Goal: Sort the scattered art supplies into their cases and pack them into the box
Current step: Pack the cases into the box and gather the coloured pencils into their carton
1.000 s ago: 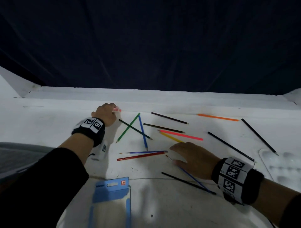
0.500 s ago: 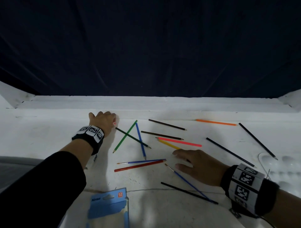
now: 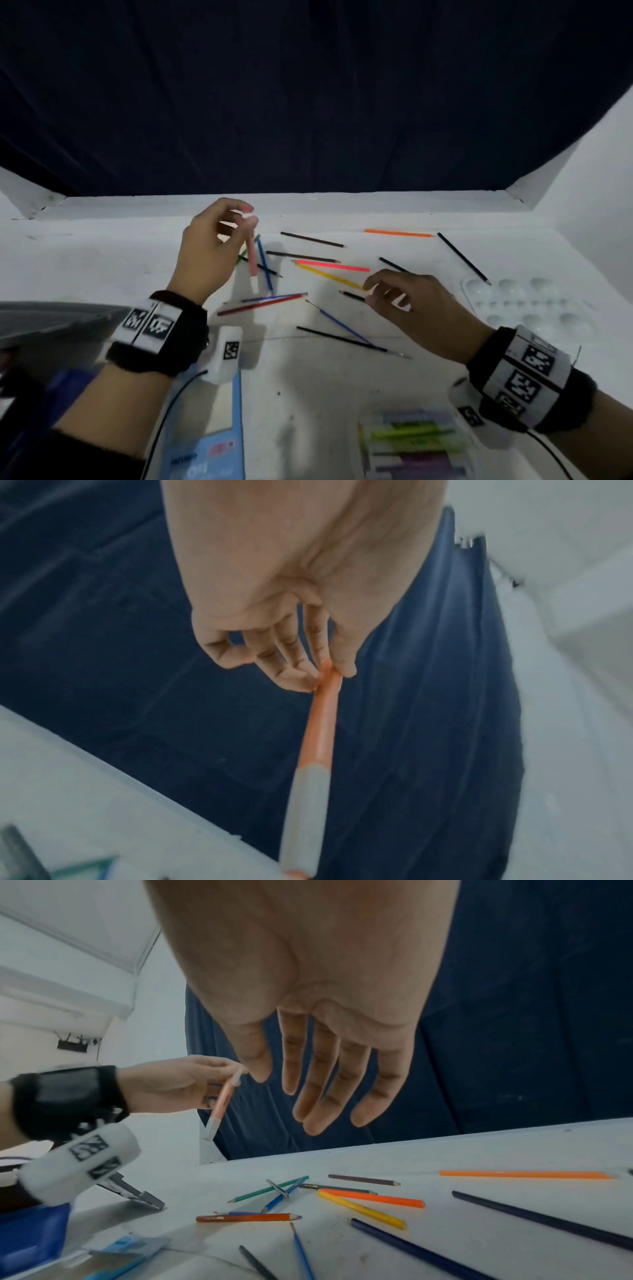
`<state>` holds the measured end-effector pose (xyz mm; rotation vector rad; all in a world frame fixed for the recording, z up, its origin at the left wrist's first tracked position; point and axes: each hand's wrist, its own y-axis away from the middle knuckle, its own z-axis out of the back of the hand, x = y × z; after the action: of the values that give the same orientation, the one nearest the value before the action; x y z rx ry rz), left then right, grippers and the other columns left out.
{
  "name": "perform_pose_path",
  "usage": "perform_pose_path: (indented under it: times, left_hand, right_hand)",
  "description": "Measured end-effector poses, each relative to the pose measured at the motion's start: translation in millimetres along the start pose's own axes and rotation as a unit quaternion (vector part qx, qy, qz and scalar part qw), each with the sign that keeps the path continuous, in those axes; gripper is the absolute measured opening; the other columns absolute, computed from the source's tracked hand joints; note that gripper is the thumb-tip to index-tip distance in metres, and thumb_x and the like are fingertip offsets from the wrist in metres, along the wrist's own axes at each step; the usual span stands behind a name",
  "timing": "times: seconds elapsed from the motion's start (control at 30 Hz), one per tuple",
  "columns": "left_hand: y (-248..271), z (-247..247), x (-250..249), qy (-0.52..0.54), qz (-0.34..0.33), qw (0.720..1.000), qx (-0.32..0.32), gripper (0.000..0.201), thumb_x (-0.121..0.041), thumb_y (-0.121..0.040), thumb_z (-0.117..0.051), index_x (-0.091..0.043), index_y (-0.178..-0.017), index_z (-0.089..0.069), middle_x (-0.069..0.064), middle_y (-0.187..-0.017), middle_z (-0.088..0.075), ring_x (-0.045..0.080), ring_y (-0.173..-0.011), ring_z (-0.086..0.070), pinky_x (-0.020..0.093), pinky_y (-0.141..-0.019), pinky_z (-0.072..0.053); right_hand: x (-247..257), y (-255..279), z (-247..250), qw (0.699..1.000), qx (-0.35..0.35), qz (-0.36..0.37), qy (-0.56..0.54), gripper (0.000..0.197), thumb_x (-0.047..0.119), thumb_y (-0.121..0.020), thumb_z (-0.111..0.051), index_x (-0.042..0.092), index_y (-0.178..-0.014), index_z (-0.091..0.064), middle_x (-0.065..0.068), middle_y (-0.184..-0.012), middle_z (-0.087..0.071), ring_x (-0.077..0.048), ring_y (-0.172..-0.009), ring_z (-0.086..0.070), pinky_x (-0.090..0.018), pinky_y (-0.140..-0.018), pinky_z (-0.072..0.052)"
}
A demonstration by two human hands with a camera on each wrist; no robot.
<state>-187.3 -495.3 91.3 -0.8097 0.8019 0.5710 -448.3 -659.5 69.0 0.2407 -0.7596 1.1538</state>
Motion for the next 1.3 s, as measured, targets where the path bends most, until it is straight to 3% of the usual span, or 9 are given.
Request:
perform_pose_path:
  times: [0.27,0.4,0.53,0.63,0.73,0.87,1.0,1.2,1.3]
  left_hand:
    - [146.4,-19.7,-69.0,0.250,0.059,0.966,0.036,0.013,-0.005,-0.091,-0.063,0.004,-0.098,-0.059,0.015,-0.084,-0.071,0.018,-0.077,-0.071,0.023,-0.075,-0.055]
    - [201.0,-36.0,-74.2,0.261,0.107,0.956,0.086,0.019,-0.015,-0.081,-0.072,-0.004,-0.091,-0.061,0.019,-0.080,-0.072,0.025,-0.080,-0.074,0.031,-0.075,-0.052]
    - [243.8,-54.2,-65.3,0.211,0.136,0.949,0.190,0.029,-0.040,-0.079,-0.081,-0.021,-0.098,-0.072,0.022,-0.083,-0.069,0.047,-0.074,-0.066,0.038,-0.072,-0.042]
    - [263.6,-67.0,-62.1,0.141,0.125,0.957,0.221,0.025,-0.040,-0.077,-0.079,-0.027,-0.098,-0.076,0.007,-0.082,-0.072,0.032,-0.077,-0.068,0.035,-0.075,-0.051]
    - [274.8,-73.3,-65.3,0.060,0.080,0.971,0.216,0.018,-0.042,-0.078,-0.075,-0.036,-0.095,-0.076,-0.009,-0.086,-0.072,0.012,-0.078,-0.065,0.029,-0.080,-0.053]
    - [282.5,-78.1,-68.5,-0.014,0.023,0.975,0.218,0.015,-0.042,-0.080,-0.075,-0.045,-0.095,-0.074,-0.017,-0.091,-0.068,0.005,-0.088,-0.064,0.014,-0.075,-0.045]
    - [286.0,-80.1,-82.2,0.007,0.020,0.979,0.202,0.016,-0.040,-0.081,-0.074,-0.039,-0.097,-0.073,-0.020,-0.101,-0.071,0.007,-0.094,-0.065,0.018,-0.078,-0.047]
    - [270.2,-75.8,-94.1,0.228,0.119,0.963,0.080,0.027,-0.007,-0.073,-0.080,-0.020,-0.095,-0.072,0.006,-0.092,-0.075,0.019,-0.085,-0.072,0.020,-0.078,-0.055]
    - [259.0,-76.4,-103.0,0.261,0.150,0.952,0.063,0.026,0.000,-0.080,-0.073,-0.011,-0.103,-0.072,0.006,-0.098,-0.077,0.021,-0.092,-0.073,0.018,-0.078,-0.056]
  right_hand:
    - [-39.9,101.2,9.7,0.996,0.053,-0.044,0.050,0.021,0.039,-0.092,-0.062,0.037,-0.113,-0.060,0.019,-0.103,-0.064,0.001,-0.099,-0.058,-0.005,-0.076,-0.041]
    - [-57.5,138.3,5.1,0.990,0.100,-0.084,0.052,0.040,0.049,-0.093,-0.056,0.038,-0.131,-0.051,0.023,-0.125,-0.054,0.001,-0.108,-0.054,-0.004,-0.081,-0.040]
    - [-60.0,155.5,1.0,0.989,0.109,-0.095,0.035,0.049,0.044,-0.096,-0.053,0.031,-0.142,-0.045,0.019,-0.131,-0.052,0.001,-0.107,-0.052,-0.004,-0.084,-0.040]
    - [-61.7,158.8,1.1,0.989,0.108,-0.096,0.017,0.052,0.038,-0.095,-0.058,0.028,-0.144,-0.044,0.015,-0.130,-0.055,-0.001,-0.106,-0.052,-0.005,-0.083,-0.039]
    - [-63.1,158.6,3.0,0.989,0.109,-0.095,0.005,0.052,0.038,-0.095,-0.059,0.029,-0.144,-0.044,0.015,-0.130,-0.056,-0.002,-0.107,-0.053,-0.003,-0.084,-0.037]
    - [-64.7,157.5,4.0,0.989,0.107,-0.099,-0.007,0.050,0.036,-0.094,-0.061,0.029,-0.142,-0.048,0.015,-0.128,-0.059,-0.004,-0.107,-0.057,-0.006,-0.088,-0.038]
    - [-65.2,156.7,6.6,0.989,0.111,-0.098,-0.004,0.049,0.035,-0.094,-0.061,0.028,-0.141,-0.048,0.012,-0.127,-0.060,-0.005,-0.105,-0.059,-0.005,-0.084,-0.037]
    - [-65.5,155.8,7.6,0.987,0.121,-0.101,0.001,0.048,0.036,-0.095,-0.060,0.028,-0.141,-0.048,0.015,-0.114,-0.059,-0.005,-0.100,-0.060,0.001,-0.077,-0.038]
    - [-64.6,155.3,7.4,0.987,0.123,-0.101,0.009,0.048,0.036,-0.096,-0.058,0.028,-0.142,-0.047,0.014,-0.115,-0.058,-0.005,-0.101,-0.060,-0.002,-0.076,-0.037]
